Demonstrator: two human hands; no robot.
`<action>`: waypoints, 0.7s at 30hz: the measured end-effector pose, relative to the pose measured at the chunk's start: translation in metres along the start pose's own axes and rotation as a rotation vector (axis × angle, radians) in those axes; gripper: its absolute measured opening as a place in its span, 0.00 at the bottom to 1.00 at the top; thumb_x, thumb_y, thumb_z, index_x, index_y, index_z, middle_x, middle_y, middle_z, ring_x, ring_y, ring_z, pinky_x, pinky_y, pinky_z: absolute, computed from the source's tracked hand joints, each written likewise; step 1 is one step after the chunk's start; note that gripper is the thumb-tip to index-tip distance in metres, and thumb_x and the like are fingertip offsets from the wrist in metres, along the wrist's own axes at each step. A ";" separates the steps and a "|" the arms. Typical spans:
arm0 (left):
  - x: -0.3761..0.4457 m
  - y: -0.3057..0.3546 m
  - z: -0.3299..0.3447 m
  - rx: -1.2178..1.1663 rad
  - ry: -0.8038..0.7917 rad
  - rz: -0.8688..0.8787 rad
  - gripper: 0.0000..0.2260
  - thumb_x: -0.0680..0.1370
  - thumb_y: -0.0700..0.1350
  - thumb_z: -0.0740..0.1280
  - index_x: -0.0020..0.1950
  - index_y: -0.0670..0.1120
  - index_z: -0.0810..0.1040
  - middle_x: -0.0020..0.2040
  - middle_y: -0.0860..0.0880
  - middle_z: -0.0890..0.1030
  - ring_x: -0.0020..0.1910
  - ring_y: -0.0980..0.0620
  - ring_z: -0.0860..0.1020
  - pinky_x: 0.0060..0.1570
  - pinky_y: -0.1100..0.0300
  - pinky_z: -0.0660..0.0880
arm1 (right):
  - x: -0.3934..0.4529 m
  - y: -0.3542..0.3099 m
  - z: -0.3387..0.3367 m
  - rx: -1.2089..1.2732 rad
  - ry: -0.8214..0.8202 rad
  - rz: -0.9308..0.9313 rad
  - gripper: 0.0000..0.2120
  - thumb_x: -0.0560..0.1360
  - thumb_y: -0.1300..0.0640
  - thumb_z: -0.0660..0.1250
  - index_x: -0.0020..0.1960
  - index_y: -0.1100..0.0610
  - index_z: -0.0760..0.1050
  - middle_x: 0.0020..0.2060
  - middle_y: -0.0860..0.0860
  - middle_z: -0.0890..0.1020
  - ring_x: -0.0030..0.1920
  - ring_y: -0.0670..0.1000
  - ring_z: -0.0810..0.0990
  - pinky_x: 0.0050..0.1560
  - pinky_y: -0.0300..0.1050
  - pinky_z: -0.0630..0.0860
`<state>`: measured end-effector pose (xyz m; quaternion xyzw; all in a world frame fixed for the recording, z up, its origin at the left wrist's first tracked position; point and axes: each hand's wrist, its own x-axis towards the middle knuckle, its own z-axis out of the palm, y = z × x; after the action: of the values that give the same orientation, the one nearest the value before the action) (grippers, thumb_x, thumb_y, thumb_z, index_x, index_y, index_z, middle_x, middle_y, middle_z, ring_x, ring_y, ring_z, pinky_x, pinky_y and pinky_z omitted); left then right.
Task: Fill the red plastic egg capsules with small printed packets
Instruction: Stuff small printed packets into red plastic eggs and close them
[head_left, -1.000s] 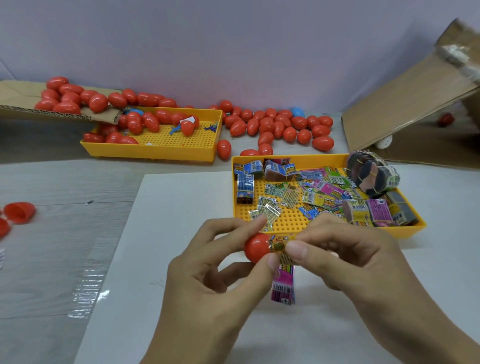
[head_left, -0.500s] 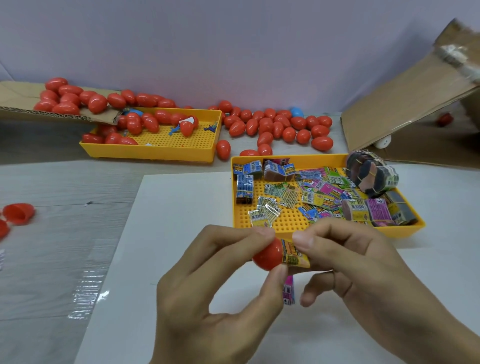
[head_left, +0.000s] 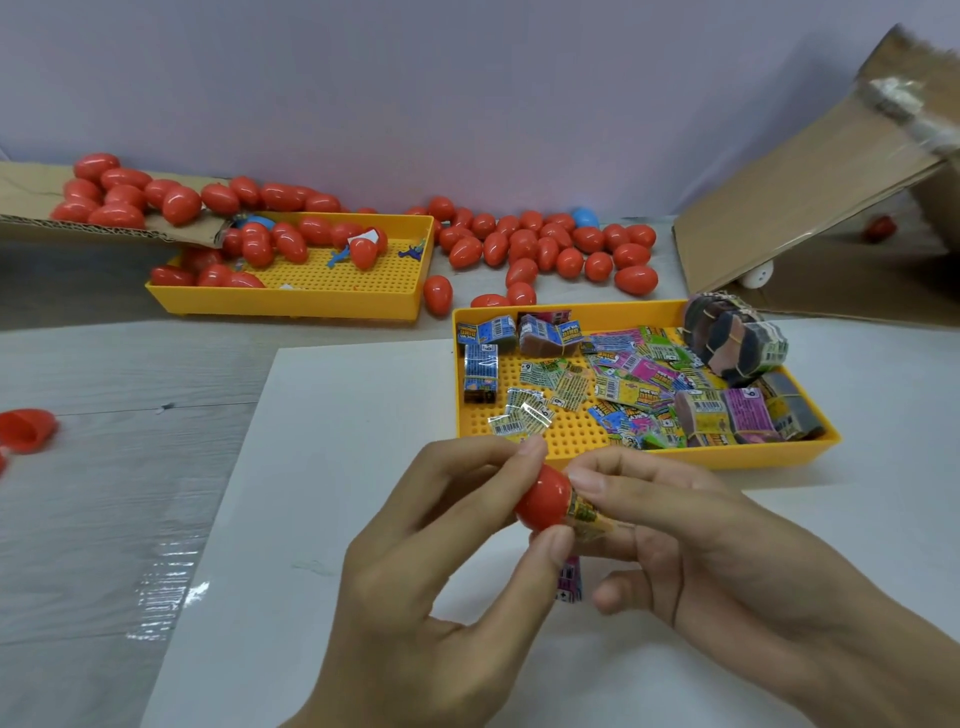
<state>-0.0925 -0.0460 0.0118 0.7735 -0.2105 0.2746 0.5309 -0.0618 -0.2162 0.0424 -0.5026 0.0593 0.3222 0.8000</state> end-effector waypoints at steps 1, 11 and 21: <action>-0.001 -0.002 0.000 -0.010 -0.001 -0.005 0.19 0.74 0.44 0.72 0.65 0.44 0.78 0.56 0.51 0.78 0.53 0.47 0.82 0.49 0.56 0.82 | 0.000 0.000 0.000 -0.004 0.003 0.010 0.13 0.65 0.56 0.77 0.47 0.59 0.82 0.45 0.62 0.84 0.37 0.52 0.84 0.25 0.40 0.78; -0.002 -0.004 0.001 0.081 -0.030 0.016 0.18 0.75 0.44 0.70 0.64 0.43 0.78 0.50 0.50 0.78 0.52 0.57 0.80 0.50 0.65 0.78 | 0.001 0.001 -0.002 0.120 -0.064 0.100 0.20 0.64 0.55 0.79 0.54 0.59 0.84 0.48 0.60 0.84 0.40 0.52 0.85 0.28 0.41 0.79; -0.007 -0.011 0.005 -0.126 -0.081 -0.151 0.20 0.76 0.48 0.68 0.68 0.51 0.77 0.50 0.53 0.78 0.50 0.46 0.81 0.49 0.46 0.81 | 0.000 0.002 -0.001 0.141 -0.009 0.117 0.12 0.65 0.57 0.75 0.47 0.60 0.85 0.44 0.61 0.85 0.34 0.51 0.84 0.27 0.39 0.79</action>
<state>-0.0899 -0.0467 -0.0013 0.7627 -0.1900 0.1885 0.5888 -0.0626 -0.2158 0.0402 -0.4391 0.1076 0.3656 0.8136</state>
